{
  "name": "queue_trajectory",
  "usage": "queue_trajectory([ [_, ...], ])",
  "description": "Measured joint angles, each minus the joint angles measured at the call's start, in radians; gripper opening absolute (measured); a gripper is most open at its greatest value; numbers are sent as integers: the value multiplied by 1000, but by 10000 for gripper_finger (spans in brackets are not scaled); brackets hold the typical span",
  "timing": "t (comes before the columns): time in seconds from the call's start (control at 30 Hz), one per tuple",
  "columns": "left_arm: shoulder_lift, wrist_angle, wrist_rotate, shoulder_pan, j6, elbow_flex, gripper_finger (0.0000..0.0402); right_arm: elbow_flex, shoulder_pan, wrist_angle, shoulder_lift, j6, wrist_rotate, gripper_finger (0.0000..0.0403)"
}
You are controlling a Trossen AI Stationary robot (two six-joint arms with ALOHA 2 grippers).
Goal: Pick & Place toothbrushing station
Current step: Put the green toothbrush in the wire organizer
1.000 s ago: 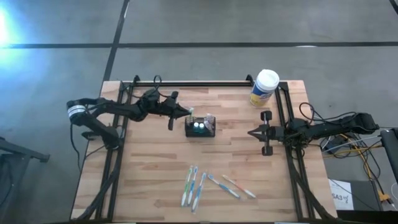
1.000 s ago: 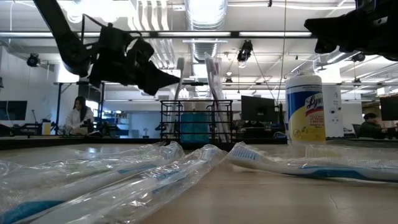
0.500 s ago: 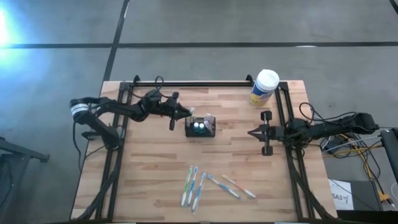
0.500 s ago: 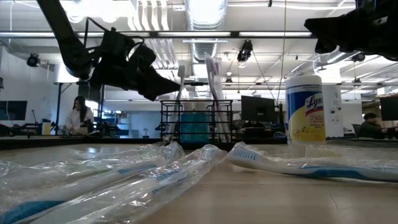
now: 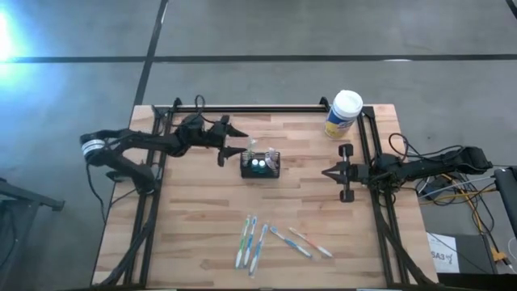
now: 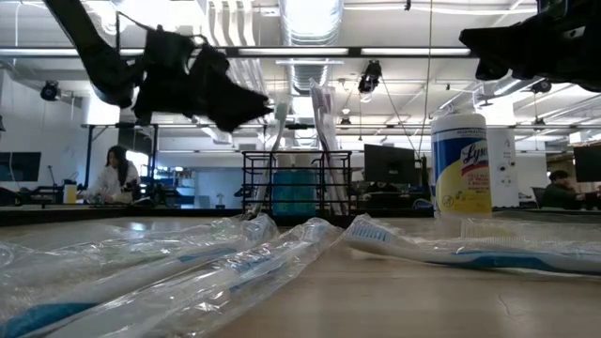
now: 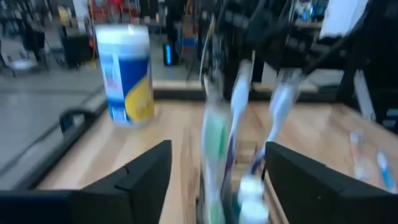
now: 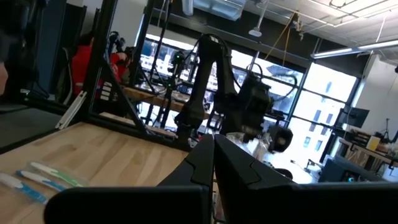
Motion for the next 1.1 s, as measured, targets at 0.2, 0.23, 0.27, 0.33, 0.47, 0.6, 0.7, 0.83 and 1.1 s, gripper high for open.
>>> queue_trajectory([
  [0.2, -223, -121, 66, -12, -116, 35, 261, 0, 0, 0, 0, -3, 0, 8],
  [0.23, -264, -190, 87, -27, -115, 52, 251, 0, 0, -1, 0, -3, 0, 8],
  [0.27, -301, -263, 87, -52, -114, 72, 237, 0, 0, -1, 0, -3, 0, 8],
  [0.33, -366, -426, 9, -118, -98, 124, 203, 0, 0, -2, 0, -3, 0, 8],
  [0.47, -432, -809, -299, -325, -40, 259, 111, 0, 0, -2, 0, -3, 0, 8],
  [0.6, -408, -1039, -579, -566, -111, 328, 17, 0, 0, 4, 0, -7, 0, 8],
  [0.7, -382, -1039, -685, -707, -270, 342, 11, 0, 0, 5, 0, -12, 0, 8],
  [0.83, -312, -1051, -758, -843, -517, 319, 5, 0, 0, 10, -2, -15, 0, 8],
  [1.1, -54, -1049, -884, -1001, -855, 345, 35, 0, 0, 11, 0, 20, 0, 8],
])
